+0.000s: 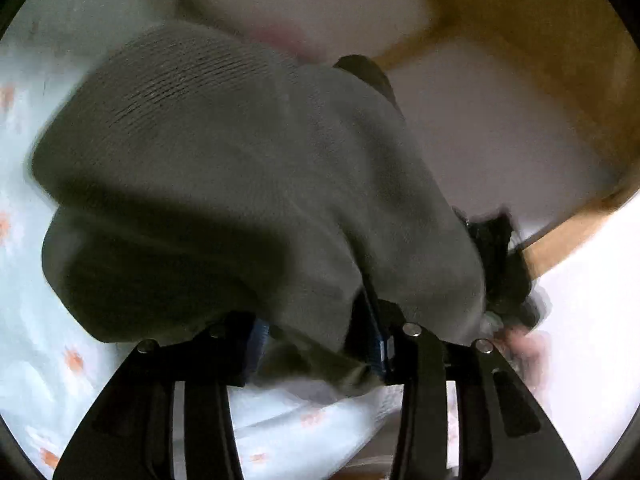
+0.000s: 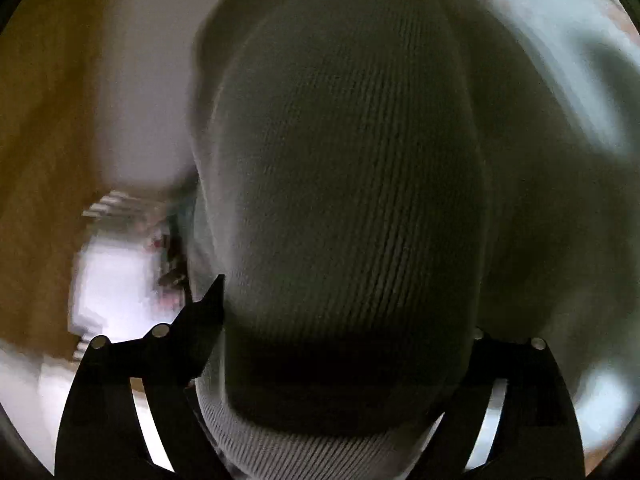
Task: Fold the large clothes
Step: 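Lower the folded hoodie onto the sheet by the pillow and open both grippers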
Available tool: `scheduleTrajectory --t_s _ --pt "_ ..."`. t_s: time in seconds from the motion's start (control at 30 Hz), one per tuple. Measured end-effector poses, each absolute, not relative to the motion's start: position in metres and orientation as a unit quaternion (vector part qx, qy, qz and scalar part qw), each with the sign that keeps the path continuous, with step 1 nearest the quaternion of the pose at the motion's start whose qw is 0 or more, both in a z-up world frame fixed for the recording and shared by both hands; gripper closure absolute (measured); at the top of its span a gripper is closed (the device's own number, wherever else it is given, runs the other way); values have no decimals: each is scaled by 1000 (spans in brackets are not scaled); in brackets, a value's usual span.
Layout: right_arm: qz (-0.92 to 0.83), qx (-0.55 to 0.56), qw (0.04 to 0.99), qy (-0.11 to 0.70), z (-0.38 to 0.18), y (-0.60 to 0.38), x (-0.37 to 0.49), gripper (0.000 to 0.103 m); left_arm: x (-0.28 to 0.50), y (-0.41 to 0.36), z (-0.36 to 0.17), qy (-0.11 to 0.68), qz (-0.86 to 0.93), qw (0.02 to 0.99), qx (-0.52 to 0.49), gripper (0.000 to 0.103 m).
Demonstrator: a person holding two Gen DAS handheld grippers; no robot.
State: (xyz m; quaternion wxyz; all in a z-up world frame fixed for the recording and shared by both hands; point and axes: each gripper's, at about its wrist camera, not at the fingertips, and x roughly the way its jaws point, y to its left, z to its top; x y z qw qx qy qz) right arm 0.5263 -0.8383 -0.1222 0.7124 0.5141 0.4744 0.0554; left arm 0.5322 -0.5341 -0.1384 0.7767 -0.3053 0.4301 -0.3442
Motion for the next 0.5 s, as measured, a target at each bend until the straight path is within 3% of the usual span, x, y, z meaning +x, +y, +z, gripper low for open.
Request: scheduleTrajectory --t_s 0.03,0.13,0.2,0.23,0.33,0.4,0.5 --pt "50 541 700 463 -142 -848 521 10 532 -544 -153 438 -353 766 -310 58" --pt "94 520 750 398 -136 -850 509 4 519 -548 -140 410 -375 788 -267 49" --pt "84 475 778 403 -118 -841 507 4 517 -539 -130 421 -392 777 -255 28" --pt "74 451 790 408 -107 -837 506 4 508 -522 -123 416 -385 782 -259 25" --pt "-20 277 883 380 -45 -819 491 4 475 -466 -94 382 -379 804 -252 14" --pt "-100 166 922 336 -8 -806 477 3 452 -462 -51 316 -388 840 -211 6" --pt "-97 89 944 301 20 -778 477 3 466 -474 -16 235 -379 889 -105 6"
